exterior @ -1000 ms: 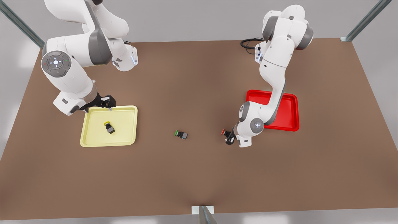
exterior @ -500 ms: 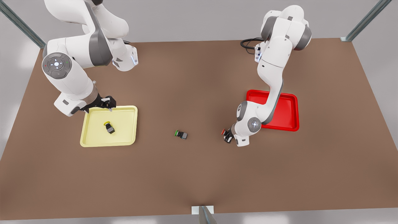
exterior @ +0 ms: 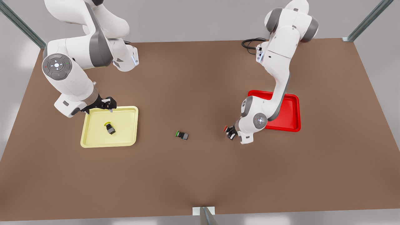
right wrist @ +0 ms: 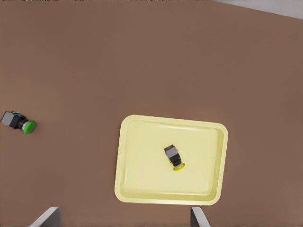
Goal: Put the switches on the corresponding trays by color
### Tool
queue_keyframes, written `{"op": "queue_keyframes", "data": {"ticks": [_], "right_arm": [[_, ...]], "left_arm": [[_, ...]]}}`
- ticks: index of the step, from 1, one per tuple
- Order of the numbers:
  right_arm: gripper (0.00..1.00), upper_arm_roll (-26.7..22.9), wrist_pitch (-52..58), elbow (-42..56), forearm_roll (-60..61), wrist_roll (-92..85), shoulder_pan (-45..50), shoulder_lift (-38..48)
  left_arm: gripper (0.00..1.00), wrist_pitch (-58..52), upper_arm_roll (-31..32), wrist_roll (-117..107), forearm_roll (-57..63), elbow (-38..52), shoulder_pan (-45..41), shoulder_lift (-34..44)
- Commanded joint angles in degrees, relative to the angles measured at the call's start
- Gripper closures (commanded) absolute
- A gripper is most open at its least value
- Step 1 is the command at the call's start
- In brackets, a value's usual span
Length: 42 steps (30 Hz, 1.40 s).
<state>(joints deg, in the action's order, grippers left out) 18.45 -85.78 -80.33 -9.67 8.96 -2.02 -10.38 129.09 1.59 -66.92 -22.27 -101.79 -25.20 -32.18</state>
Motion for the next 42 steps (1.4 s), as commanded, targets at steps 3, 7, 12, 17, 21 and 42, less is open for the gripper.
{"op": "queue_keyframes", "data": {"ticks": [3,7,12,17,21,42], "right_arm": [[0.0,0.0,0.0,0.0,0.0,0.0,-0.1,0.0],[0.0,0.0,0.1,0.0,0.0,0.0,-0.3,0.0],[0.0,0.0,0.1,0.0,0.0,0.0,-0.3,0.0],[0.0,0.0,0.0,0.0,0.0,0.0,-0.3,0.0],[0.0,0.0,0.0,0.0,0.0,0.0,-0.3,0.0],[0.0,0.0,0.4,0.0,0.0,0.1,0.0,0.0]], "left_arm": [[0.57,-6.2,0.0,2.0,1.0,-2.3,3.1,7.3],[0.57,-13.6,0.0,15.8,4.0,-6.7,16.2,13.9],[0.56,-16.0,0.0,29.0,9.4,-18.5,26.8,22.2],[0.55,-8.3,-0.1,35.9,9.5,-32.6,28.7,26.9],[0.5,-2.2,0.0,39.2,9.4,-36.0,30.4,23.7],[0.0,-51.0,-12.1,66.8,22.5,17.8,19.0,27.0]]}}
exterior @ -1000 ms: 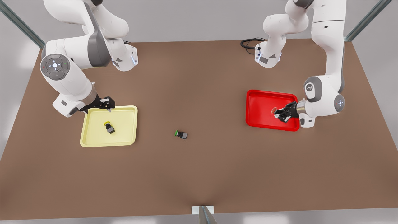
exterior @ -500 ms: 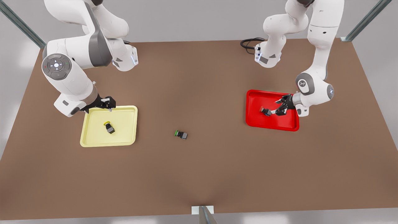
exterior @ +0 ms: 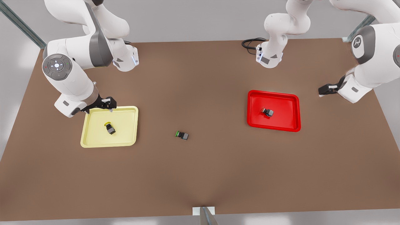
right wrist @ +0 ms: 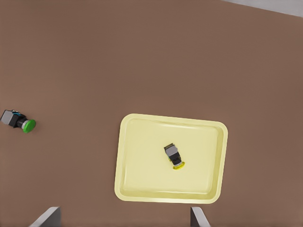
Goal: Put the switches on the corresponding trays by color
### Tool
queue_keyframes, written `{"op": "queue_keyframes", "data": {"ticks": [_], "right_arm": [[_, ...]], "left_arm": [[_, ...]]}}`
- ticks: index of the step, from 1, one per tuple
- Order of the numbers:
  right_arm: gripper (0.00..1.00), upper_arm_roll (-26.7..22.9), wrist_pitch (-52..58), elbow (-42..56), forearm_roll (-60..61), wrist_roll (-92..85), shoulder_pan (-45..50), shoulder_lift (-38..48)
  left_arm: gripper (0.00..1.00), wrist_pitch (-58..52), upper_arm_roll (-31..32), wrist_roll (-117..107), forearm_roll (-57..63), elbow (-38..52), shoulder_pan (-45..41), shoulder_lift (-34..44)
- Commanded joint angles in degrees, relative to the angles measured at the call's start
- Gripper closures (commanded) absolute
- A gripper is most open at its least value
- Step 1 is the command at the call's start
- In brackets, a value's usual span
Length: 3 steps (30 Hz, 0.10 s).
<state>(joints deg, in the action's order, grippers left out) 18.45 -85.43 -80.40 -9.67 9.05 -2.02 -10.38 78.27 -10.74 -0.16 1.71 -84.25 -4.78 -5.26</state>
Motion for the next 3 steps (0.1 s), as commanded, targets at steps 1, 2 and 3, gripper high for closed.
{"op": "queue_keyframes", "data": {"ticks": [1,2,3], "right_arm": [[0.0,0.0,0.0,0.1,0.0,0.0,0.0,0.0],[0.0,0.0,0.1,0.0,0.0,0.0,0.0,0.0],[0.0,0.0,0.1,0.0,0.0,0.0,0.1,0.0]], "left_arm": [[0.0,0.1,-0.1,-0.4,-2.4,0.1,-1.0,-0.1],[0.0,0.3,1.3,-0.1,-2.1,-0.2,0.0,0.1],[0.0,0.3,2.0,0.2,-2.3,-0.9,0.8,0.1]]}}
